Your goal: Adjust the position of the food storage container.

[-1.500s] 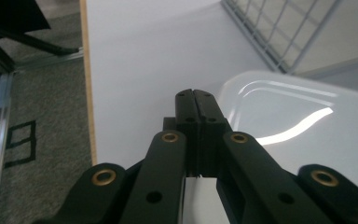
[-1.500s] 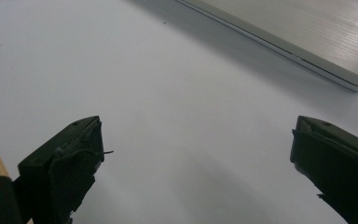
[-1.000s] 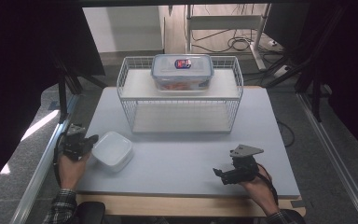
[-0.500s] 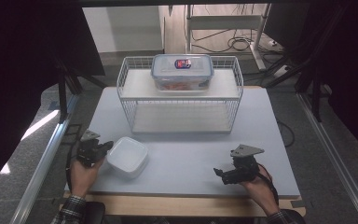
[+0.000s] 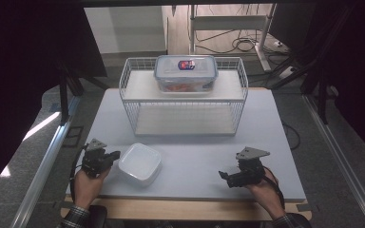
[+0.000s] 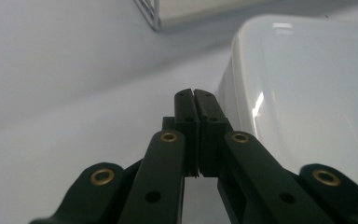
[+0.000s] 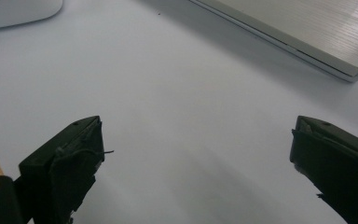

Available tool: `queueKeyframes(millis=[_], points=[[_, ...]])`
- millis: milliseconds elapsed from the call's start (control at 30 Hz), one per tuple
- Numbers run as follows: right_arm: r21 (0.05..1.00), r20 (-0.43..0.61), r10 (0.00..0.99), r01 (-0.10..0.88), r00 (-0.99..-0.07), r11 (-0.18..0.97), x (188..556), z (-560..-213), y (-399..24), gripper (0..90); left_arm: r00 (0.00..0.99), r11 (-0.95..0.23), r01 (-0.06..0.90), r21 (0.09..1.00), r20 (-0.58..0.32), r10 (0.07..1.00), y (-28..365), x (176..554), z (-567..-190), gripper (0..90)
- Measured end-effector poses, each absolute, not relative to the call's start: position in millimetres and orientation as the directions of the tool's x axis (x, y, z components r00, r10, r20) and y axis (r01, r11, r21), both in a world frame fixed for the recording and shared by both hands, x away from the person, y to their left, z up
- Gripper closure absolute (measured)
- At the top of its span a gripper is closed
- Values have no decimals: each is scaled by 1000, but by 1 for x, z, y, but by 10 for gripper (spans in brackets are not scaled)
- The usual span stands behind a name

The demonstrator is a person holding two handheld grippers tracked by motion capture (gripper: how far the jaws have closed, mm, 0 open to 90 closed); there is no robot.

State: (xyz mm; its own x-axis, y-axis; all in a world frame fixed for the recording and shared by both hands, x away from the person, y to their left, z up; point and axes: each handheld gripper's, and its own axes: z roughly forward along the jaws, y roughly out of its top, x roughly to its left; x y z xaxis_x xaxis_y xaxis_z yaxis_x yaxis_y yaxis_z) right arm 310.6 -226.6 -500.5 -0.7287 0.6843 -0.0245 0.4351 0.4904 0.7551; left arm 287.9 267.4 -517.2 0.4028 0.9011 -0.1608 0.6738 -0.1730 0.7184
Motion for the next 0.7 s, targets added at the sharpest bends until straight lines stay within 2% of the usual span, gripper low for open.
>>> queueKeyframes(millis=[333,700], points=[[749,-22,677,437,-735,498,309,-501,-223,30,430,-211,694,689,-160,889,253,278,-522,888],[745,5,665,447,-746,496,308,-502,-219,30,493,-254,688,680,-181,851,215,280,-521,883]])
